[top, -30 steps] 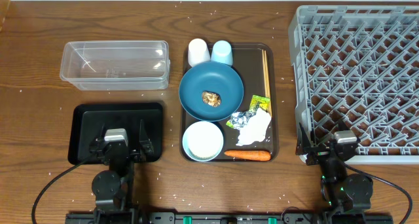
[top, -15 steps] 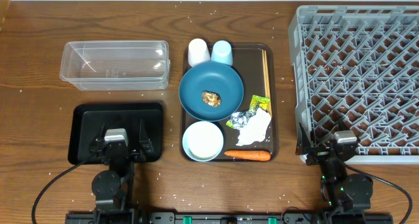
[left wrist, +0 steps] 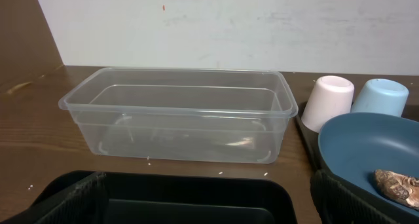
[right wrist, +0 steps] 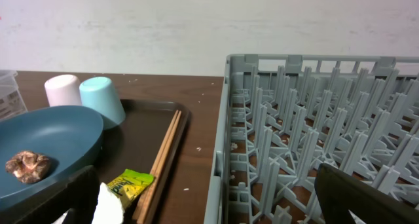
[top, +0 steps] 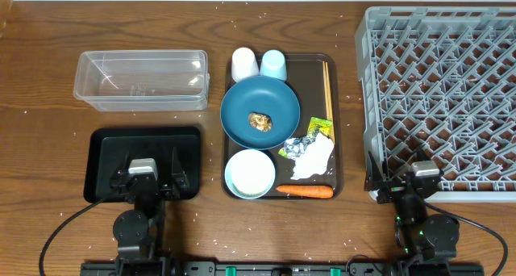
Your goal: Sort waste into correct bins and load items into the dishwasher rack
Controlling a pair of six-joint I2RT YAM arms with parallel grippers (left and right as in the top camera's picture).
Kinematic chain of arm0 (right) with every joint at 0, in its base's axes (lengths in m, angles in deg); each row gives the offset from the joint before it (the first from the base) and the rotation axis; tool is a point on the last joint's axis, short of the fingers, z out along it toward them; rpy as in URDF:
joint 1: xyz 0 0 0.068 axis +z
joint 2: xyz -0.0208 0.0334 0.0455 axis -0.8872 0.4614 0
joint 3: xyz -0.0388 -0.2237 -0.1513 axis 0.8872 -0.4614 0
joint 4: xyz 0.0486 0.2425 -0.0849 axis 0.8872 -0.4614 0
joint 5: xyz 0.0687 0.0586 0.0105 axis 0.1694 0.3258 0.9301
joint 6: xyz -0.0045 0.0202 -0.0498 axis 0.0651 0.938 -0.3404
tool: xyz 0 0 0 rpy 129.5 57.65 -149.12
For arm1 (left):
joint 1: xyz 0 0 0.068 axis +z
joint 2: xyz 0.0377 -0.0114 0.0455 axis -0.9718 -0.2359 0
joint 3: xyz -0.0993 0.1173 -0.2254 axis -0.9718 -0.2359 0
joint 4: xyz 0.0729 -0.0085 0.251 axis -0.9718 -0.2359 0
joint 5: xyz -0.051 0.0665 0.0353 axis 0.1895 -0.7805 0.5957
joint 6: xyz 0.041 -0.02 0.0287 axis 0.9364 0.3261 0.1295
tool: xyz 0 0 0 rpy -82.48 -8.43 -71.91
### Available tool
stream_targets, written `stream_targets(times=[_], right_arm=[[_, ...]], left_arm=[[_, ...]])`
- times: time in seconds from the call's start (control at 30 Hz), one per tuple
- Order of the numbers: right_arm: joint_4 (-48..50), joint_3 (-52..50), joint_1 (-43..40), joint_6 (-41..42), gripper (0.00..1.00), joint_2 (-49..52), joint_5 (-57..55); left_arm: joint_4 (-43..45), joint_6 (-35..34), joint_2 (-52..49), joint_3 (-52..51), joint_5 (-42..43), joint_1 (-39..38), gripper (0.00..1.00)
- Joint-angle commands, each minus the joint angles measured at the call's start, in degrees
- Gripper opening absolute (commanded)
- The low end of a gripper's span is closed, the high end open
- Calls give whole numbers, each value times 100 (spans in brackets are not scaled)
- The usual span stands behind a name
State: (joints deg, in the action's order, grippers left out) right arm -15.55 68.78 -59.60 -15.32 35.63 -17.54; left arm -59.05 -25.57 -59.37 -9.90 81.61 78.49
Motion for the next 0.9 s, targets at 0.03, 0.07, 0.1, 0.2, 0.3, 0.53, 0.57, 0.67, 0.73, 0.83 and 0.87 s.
stream_targets(times=[0.03, 0.07, 0.1, 0.2, 0.3, 0.53, 0.57, 0.67, 0.73, 0.83, 0.87], right_arm=[[-24, -7, -66, -68, 99, -35, 7], [-24, -7, -66, -68, 99, -35, 7], [-24, -7, -66, -68, 99, -35, 7], [-24, -7, -66, -68, 99, -35, 7], [-26, -7, -66, -68, 99, -35, 7], [122, -7, -63, -59, 99, -35, 55], [286, -7, -66, 24, 99, -35, 186], [817, -7, -63, 1130, 99, -35, 1156], [1038, -7, -63, 2330, 99, -35, 2260], [1189, -7, -63, 3969, 99, -35, 3477], [1261, -7, -66, 4253, 99, -35, 3477]], left_arm=[[-111, 33, 50, -168, -153, -17, 98], [-111, 35, 50, -168, -153, -17, 98], [-111, 35, 50, -168, -153, -17, 98], [-111, 35, 50, -168, -153, -17, 98], [-111, 35, 50, -168, -153, -17, 98], [-109, 33, 50, -168, -153, -17, 98], [-111, 35, 50, -168, -153, -17, 98], [-109, 33, 50, -168, -153, -17, 98], [-111, 33, 50, -168, -153, -17, 98], [-111, 33, 50, -168, -153, -17, 98], [-111, 33, 50, -168, -153, -17, 98]])
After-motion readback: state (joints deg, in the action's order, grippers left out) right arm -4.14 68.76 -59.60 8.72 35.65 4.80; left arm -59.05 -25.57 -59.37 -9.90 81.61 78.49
